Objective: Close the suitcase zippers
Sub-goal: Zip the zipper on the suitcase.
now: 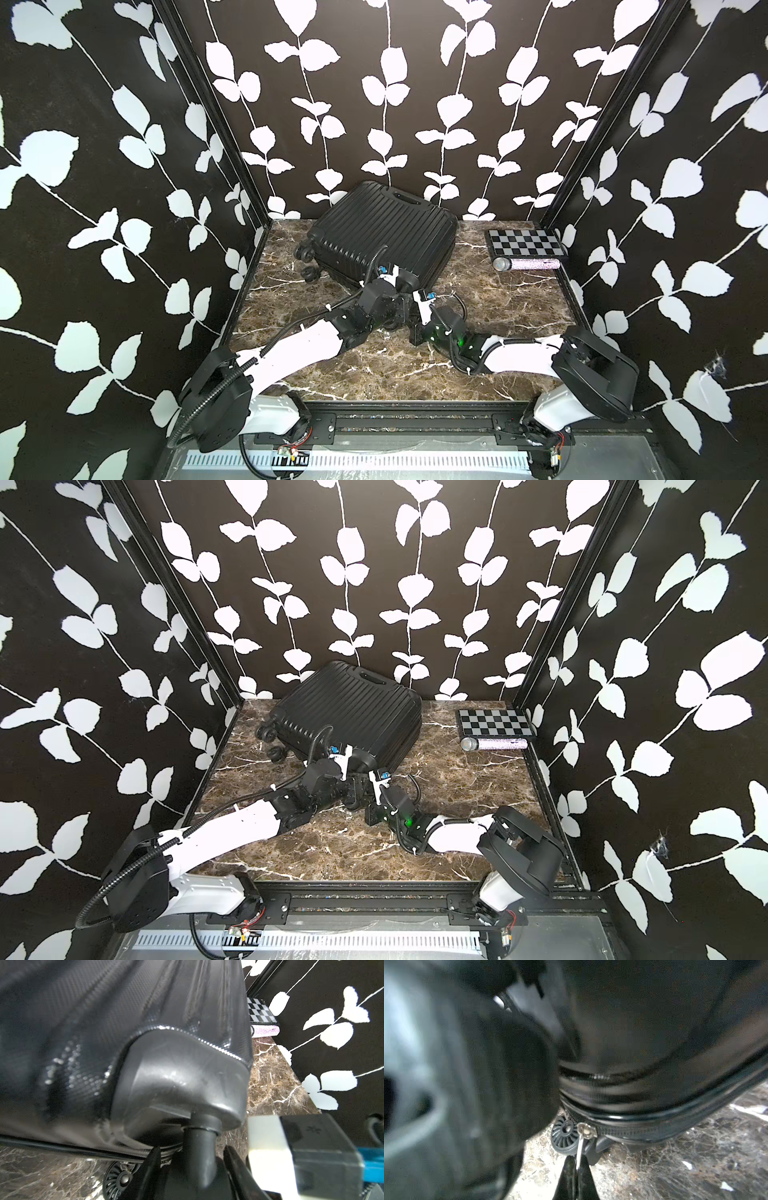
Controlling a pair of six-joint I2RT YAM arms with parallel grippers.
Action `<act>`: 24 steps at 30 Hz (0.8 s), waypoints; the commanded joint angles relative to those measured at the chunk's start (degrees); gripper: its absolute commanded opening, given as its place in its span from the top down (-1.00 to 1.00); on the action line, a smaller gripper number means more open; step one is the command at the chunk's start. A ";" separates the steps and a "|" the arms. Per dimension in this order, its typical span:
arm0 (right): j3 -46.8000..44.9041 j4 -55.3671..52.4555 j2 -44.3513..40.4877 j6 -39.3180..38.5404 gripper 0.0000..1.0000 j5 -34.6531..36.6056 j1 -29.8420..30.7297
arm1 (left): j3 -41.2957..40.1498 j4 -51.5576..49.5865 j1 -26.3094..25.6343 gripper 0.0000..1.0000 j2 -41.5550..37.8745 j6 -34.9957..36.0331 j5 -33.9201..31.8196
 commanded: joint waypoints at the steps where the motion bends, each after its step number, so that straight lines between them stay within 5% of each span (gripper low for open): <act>1: -0.05 9.73 -0.26 2.35 1.00 -3.91 1.81 | 2.28 7.91 0.76 1.00 0.25 -4.74 -7.36; 24: 0.55 23.48 6.95 9.98 1.00 -2.27 3.31 | 3.47 7.91 0.49 1.00 1.53 -4.45 -6.59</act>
